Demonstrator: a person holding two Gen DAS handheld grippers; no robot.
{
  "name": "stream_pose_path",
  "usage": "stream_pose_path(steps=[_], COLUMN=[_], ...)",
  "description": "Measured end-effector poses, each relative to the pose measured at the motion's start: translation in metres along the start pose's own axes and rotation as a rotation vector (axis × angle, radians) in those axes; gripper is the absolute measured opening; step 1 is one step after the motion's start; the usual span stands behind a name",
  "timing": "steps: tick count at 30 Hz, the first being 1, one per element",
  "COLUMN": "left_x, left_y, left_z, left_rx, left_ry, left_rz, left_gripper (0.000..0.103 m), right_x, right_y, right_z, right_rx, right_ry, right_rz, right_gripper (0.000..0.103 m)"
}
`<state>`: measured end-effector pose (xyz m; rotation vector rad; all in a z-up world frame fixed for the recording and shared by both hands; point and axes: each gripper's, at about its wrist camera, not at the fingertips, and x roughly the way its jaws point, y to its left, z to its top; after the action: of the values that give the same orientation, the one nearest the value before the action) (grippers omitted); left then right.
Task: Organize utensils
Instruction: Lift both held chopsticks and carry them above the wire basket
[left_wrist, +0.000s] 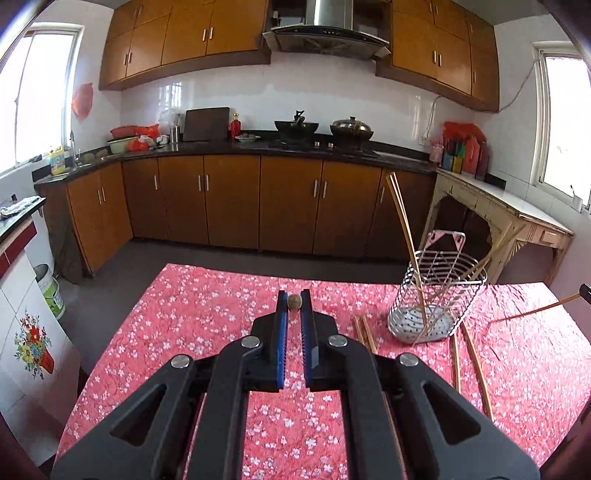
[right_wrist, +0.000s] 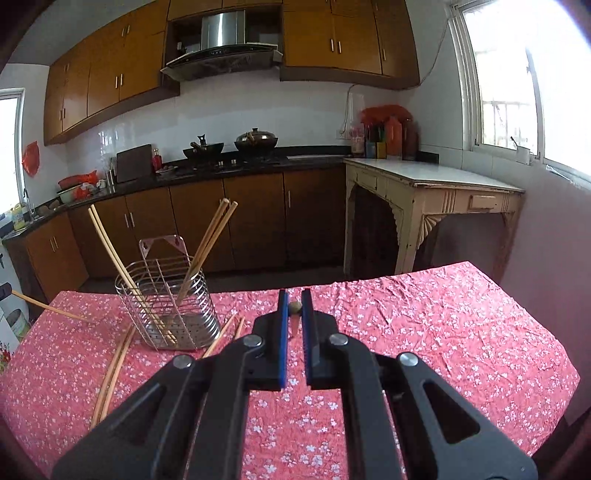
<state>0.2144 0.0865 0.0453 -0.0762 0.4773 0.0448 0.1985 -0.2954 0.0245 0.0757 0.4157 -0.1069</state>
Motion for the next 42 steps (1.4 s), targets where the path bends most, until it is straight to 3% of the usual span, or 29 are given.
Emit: stream_pose_path(steps=[18, 24, 31, 36, 42], left_x=[-0.012, -0.028, -0.054, -0.059, -0.038], left_y=[-0.007, -0.020, -0.053, -0.083, -0.115], left_z=[0.024, 0.040, 0.079, 0.112, 0.140], left_rx=[0.005, 0.015, 0.025, 0.001, -0.048], left_ry=[-0.060, -0.098, -0.186, -0.239, -0.272], left_rz=[0.000, -0.027, -0.091, -0.142, -0.180], left_gripper=[0.007, 0.007, 0.007, 0.007, 0.007], right_x=[-0.017, -0.047, -0.077, -0.063, -0.018], right_y=[0.000, 0.000, 0.015, 0.041, 0.072], right_z=[0.050, 0.078, 0.129, 0.157, 0.171], right_rx=[0.049, 0.068, 0.078, 0.049, 0.016], right_ry=[-0.067, -0.091, -0.127, -0.124, -0.055], right_rz=[0.075, 0.155, 0.285, 0.314, 0.326], right_gripper=[0.008, 0.008, 0.008, 0.008, 0.008])
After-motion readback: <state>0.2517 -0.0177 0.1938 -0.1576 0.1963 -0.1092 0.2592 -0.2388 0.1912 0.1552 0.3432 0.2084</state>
